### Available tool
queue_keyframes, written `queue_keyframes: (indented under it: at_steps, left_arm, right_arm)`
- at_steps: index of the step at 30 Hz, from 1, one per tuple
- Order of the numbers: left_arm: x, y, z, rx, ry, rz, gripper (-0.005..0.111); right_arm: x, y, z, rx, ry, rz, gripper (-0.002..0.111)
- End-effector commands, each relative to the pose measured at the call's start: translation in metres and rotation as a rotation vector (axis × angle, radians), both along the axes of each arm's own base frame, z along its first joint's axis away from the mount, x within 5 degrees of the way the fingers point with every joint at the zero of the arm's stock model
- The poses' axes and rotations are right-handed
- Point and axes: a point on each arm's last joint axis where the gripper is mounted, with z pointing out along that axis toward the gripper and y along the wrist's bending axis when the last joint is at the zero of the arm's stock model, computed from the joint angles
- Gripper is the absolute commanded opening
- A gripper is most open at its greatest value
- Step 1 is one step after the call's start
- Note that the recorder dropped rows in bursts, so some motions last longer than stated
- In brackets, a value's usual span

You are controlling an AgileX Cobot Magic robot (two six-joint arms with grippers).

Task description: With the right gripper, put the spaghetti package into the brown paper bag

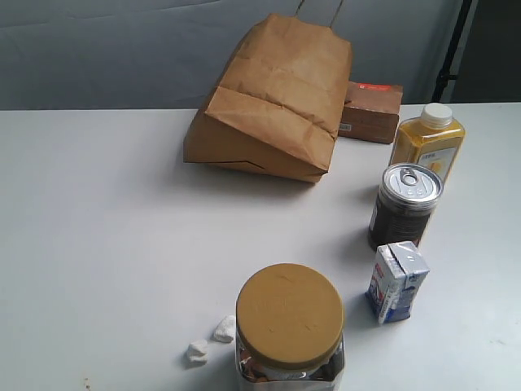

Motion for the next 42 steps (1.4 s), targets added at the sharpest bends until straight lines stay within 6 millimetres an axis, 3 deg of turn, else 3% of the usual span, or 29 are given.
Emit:
queue_keyframes:
  at_steps: [1,42]
  left_arm:
    - [0.0000,0.0000,-0.0009,-0.007,-0.005,0.001,0.000]
    - [0.0000,0.0000,-0.0009,-0.007,-0.005,0.001,0.000]
  right_arm:
    - [-0.0007,-0.0001,-0.0040,0.004,0.032,-0.002,0.000]
    - [-0.0005,-0.0003,-0.0030,0.063,0.043,-0.014,0.000]
